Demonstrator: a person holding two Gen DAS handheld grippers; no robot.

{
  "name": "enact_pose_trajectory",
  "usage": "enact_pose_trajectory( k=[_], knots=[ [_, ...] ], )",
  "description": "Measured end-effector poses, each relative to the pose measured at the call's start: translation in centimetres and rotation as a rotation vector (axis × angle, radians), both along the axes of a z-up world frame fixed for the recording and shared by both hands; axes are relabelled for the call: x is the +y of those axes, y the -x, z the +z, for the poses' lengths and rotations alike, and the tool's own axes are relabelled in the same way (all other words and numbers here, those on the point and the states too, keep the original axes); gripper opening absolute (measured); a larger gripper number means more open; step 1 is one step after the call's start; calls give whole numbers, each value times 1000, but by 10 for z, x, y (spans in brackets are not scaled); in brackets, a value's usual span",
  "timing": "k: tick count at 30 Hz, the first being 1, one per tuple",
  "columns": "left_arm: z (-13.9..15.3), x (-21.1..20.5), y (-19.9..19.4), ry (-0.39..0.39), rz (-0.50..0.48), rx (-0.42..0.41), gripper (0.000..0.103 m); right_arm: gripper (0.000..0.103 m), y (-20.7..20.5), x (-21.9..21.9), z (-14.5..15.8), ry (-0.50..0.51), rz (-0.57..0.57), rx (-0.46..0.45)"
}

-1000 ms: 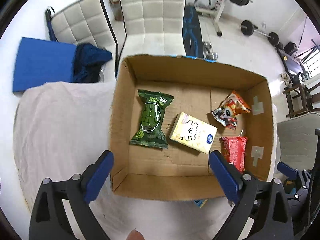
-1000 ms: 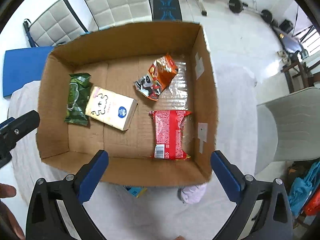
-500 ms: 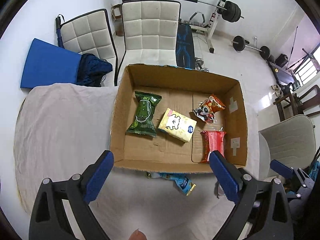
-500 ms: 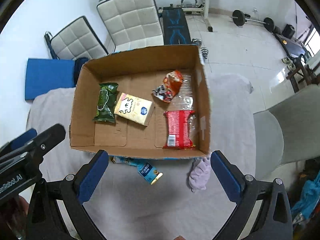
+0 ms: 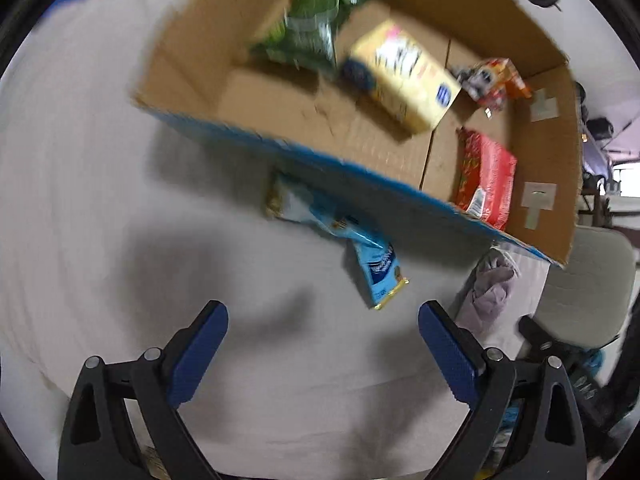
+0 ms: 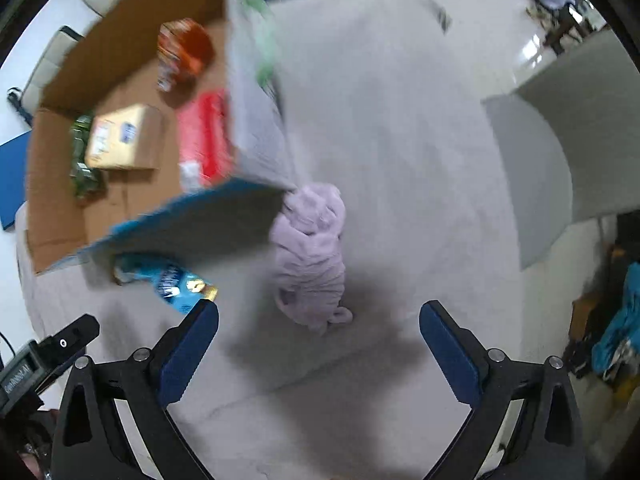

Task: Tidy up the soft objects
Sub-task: 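Grasp the blue ice-pop wrapper with the left tool while the right tool grasps the lilac sock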

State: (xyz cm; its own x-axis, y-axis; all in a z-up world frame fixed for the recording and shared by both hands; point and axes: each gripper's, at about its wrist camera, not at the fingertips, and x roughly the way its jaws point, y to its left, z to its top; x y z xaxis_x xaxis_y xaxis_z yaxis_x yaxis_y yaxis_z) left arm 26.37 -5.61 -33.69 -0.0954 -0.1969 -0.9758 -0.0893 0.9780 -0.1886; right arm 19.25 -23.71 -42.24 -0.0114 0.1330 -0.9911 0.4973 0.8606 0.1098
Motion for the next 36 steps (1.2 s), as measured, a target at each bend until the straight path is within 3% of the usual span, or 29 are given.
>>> enact_pose_trajectory(
  k=[5, 10, 12, 14, 16, 18, 19, 20, 22, 29, 36],
  knots=[
    [-46, -17, -11, 61, 71, 84, 98, 100, 4, -6, -21, -8, -20, 9],
    [-66, -41, -20, -10, 40, 57, 96, 95, 4, -6, -33, 15, -4, 13],
    [-74, -53, -17, -54, 3, 48, 89, 94, 2, -4, -40, 14, -3, 21],
    [-78, -61, -15, -102, -30, 29, 72, 93, 5, -1, -45, 16, -2, 18],
    [-80, -69, -13, -118, -66, 3, 62, 89, 4, 4, -49, 16, 9, 23],
    [-78, -75, -10, -150, -102, -16, 50, 78, 3, 10, -56, 3, 19, 34],
    [-76, -77, -6, -156, -128, -25, 38, 71, 2, 13, -60, -7, 25, 42],
    [-76, -79, -4, -159, -142, -25, 35, 62, 2, 14, -63, -17, 27, 45],
    [-74, -73, 7, -160, -166, -12, 33, 49, 4, 19, -68, -31, 34, 60],
    [-75, -24, 65, -168, -192, 56, 32, 47, 24, 35, -74, -71, 94, 118],
    [-62, 21, 98, -139, -112, 94, 33, 48, 54, 63, -77, -133, 161, 146]
  ],
)
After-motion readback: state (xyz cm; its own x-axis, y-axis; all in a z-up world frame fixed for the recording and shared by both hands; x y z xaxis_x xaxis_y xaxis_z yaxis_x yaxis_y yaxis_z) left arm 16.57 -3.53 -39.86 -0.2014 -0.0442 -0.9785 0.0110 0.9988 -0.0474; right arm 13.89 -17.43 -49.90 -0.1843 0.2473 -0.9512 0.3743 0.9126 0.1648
